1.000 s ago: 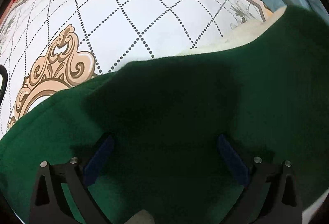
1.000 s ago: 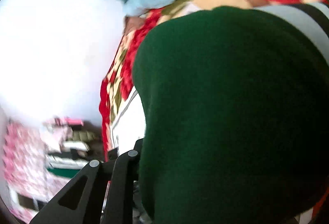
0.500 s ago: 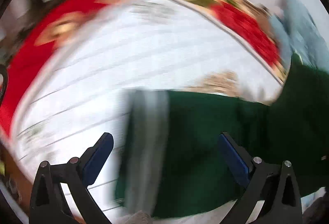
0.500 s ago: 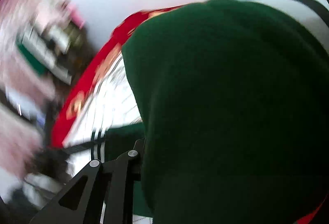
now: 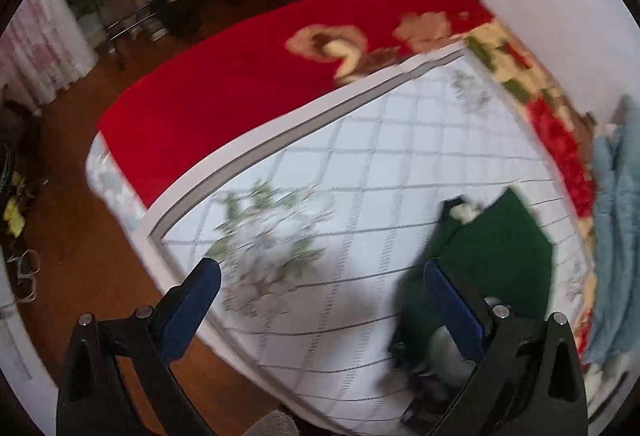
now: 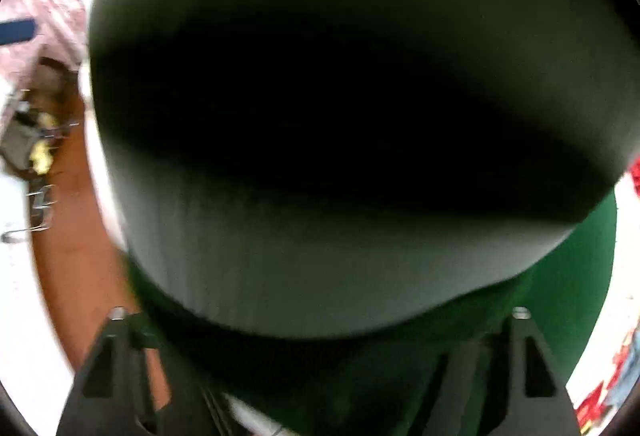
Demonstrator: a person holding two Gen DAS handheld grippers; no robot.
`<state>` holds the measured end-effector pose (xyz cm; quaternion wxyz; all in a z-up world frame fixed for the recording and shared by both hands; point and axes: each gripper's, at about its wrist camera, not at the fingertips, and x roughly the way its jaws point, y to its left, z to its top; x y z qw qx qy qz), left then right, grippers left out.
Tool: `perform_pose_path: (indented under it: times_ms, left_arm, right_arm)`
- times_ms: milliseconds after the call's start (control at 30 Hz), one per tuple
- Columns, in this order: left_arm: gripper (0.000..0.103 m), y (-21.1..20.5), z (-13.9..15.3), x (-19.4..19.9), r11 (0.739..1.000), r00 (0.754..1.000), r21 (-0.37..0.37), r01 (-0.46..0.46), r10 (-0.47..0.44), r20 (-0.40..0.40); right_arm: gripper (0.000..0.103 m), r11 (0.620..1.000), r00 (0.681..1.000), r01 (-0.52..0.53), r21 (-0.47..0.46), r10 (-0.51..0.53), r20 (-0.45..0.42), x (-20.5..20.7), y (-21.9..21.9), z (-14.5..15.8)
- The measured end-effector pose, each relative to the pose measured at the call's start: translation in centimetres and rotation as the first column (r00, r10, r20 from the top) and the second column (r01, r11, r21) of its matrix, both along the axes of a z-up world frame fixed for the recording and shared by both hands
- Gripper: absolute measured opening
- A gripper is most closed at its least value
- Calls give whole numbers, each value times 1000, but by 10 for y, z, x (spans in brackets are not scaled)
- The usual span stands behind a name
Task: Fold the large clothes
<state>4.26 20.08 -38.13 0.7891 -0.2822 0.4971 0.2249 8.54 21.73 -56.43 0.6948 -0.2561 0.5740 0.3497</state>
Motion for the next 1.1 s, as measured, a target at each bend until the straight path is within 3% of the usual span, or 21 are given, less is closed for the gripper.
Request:
perform_pose_path:
  times_ms: [133,233,300,367,400,500,567,700,733,767,800,833,967,1033,1067,1100]
  left_arm:
    - [103,-24,16,28,993,993,-65,96,-91,79]
    - [103,-60,1,57,979,982,-87,182,-176,70]
    - [103,-87,-23,69,973,974,-41,226,-227,-25]
    - [103,-105,-64,69,964,951,12,266,-260,-169]
    - [103,-107,-97,63,961,928,37,273,-253,-275]
    - [103,-87,-162,39,979,904,-65,194,-204,-376]
    - [103,-75,-171,33,982,920,-123,147,-181,-349]
    - [103,-74,-153,45,979,924,-89,184,-203,-325]
    - [103,-75,-145,49,977,927,-82,198,-214,-308]
    - [103,-74,-140,51,975,930,-82,204,-220,-295]
    - [103,-73,-135,54,974,934,-85,211,-227,-276]
    - [103,-72,-131,58,972,938,-93,217,-234,-257]
    - [103,-66,-128,77,961,938,-106,256,-273,-212]
    - [103,-64,-130,93,952,931,-93,290,-304,-203]
    - [103,-66,-131,98,948,928,-93,303,-316,-198]
    - [103,-67,-133,105,942,923,-100,320,-334,-189]
  right_arm:
    - [78,994,978,79,77,-63,-198,1,-25,27]
    - [78,967,938,235,103,-198,-284,44,-43,47]
    - [78,935,906,339,103,-296,-303,49,-81,55]
    - [78,898,870,434,75,-396,-294,54,-83,62]
    - [78,871,841,488,52,-454,-296,56,-108,57]
    - [78,799,764,601,19,-567,-307,102,-160,30]
    - [79,743,703,668,33,-617,-354,125,-176,0]
    - [92,708,637,703,64,-587,-500,153,-180,-54]
    - [94,700,623,710,79,-572,-534,156,-199,-66]
    - [102,687,604,718,110,-537,-590,163,-196,-83]
    - [103,678,589,723,132,-504,-632,163,-213,-101]
    - [103,675,567,721,155,-447,-692,167,-203,-121]
    - [103,694,555,681,233,-281,-783,181,-164,-149]
    - [103,698,574,668,258,-262,-776,183,-151,-151]
    - [91,699,588,660,275,-253,-769,178,-154,-146]
    - [64,698,591,659,281,-250,-767,178,-147,-144]
